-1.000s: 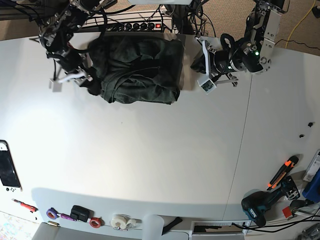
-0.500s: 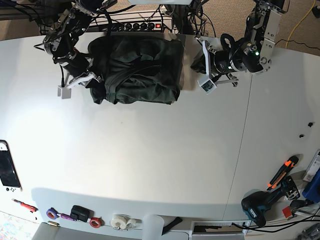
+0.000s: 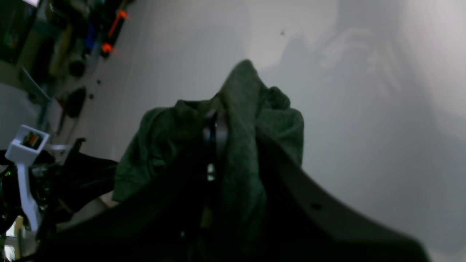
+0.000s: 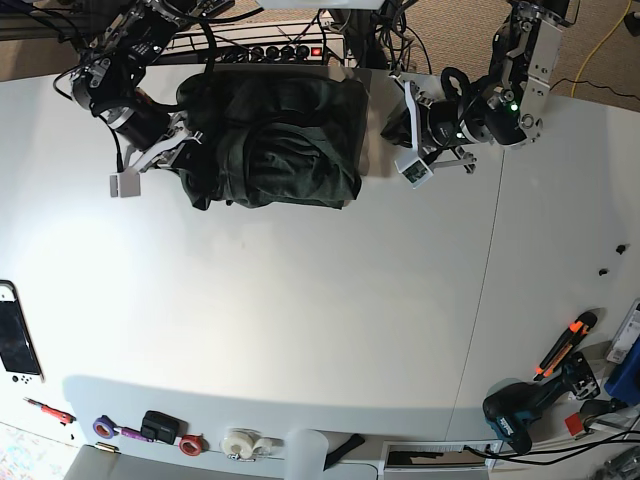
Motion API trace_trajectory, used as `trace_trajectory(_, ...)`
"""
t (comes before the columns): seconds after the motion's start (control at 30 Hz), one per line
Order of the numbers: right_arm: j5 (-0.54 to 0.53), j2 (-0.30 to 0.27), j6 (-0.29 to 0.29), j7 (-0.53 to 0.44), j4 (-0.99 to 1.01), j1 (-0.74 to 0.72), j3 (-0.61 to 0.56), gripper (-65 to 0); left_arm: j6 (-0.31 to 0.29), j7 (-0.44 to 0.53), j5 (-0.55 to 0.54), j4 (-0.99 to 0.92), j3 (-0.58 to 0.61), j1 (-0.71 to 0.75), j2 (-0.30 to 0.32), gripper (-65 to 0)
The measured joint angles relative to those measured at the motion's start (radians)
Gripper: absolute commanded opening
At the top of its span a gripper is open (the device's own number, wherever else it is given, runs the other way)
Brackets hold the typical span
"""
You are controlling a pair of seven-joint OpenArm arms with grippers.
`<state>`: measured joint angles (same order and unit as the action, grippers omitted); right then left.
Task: Layout the t-shirt on the table in an organized manner, then fold the t-shirt properly
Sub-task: 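Grasp the bundle edge nearest the right gripper and tuck it under, then grasp the bundle with both grippers from opposite sides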
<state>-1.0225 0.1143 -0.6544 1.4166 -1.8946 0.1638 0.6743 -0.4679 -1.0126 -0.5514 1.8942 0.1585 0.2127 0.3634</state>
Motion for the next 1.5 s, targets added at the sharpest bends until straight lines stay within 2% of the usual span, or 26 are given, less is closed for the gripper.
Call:
trace_trajectory(0.17, -0.134, 0.000, 0.000, -0.001, -0.065, 0.000, -0.004, -62.1, 0.000, 0.000, 0.000, 0.000, 0.000, 0.000, 0.000, -65.0)
trace_trajectory(0.23, -0.178, -0.002, -0.024, -0.004, -0.073, 0.003, -0.026, -62.1, 0.000, 0.000, 0.000, 0.000, 0.000, 0.000, 0.000, -65.0)
trace_trajectory(0.4, -0.251, -0.006, -0.035, 0.000, -0.074, 0.065, -0.193, -62.1, 0.000, 0.000, 0.000, 0.000, 0.000, 0.000, 0.000, -65.0)
trace_trajectory(0.57, -0.259, -0.006, -0.039, 0.001, -0.074, 0.114, -0.394, -62.1, 0.000, 0.000, 0.000, 0.000, 0.000, 0.000, 0.000, -65.0)
trace_trajectory(0.77, -0.259, -0.011, -0.039, 0.000, -0.074, 0.128, -0.533, -62.0, 0.000, 0.000, 0.000, 0.000, 0.000, 0.000, 0.000, -65.0)
trace_trajectory(0.97, -0.259, -0.018, -0.039, -0.001, -0.074, 0.164, -0.558, -62.0, 0.000, 0.000, 0.000, 0.000, 0.000, -0.001, 0.000, -65.0)
trace_trajectory(1.17, -0.260, -0.083, -0.039, -0.002, -0.074, 0.233, -0.560, -62.0, 0.000, 0.000, 0.000, 0.000, 0.000, -0.014, 0.014, -65.0)
trace_trajectory(1.3, -0.259, -0.097, -0.039, -0.003, -0.074, 0.248, -0.560, -62.0, 0.000, 0.002, 0.000, 0.000, 0.000, -0.023, 0.014, -65.0)
trace_trajectory(1.33, -0.259, -0.097, -0.039, -0.003, -0.074, 0.248, -0.560, -60.8, 0.000, 0.005, 0.000, 0.000, 0.000, -0.025, 0.014, -65.0)
trace_trajectory(1.4, -0.259, -0.096, -0.039, -0.003, -0.074, 0.247, -0.560, -52.3, 0.000, 0.008, 0.000, 0.000, 0.000, -0.025, 0.014, -65.0)
trace_trajectory(1.5, -0.259, -0.097, -0.039, -0.003, -0.074, 0.247, -0.560, -36.6, 0.000, 0.009, -0.001, 0.000, 0.000, -0.025, 0.014, -56.5)
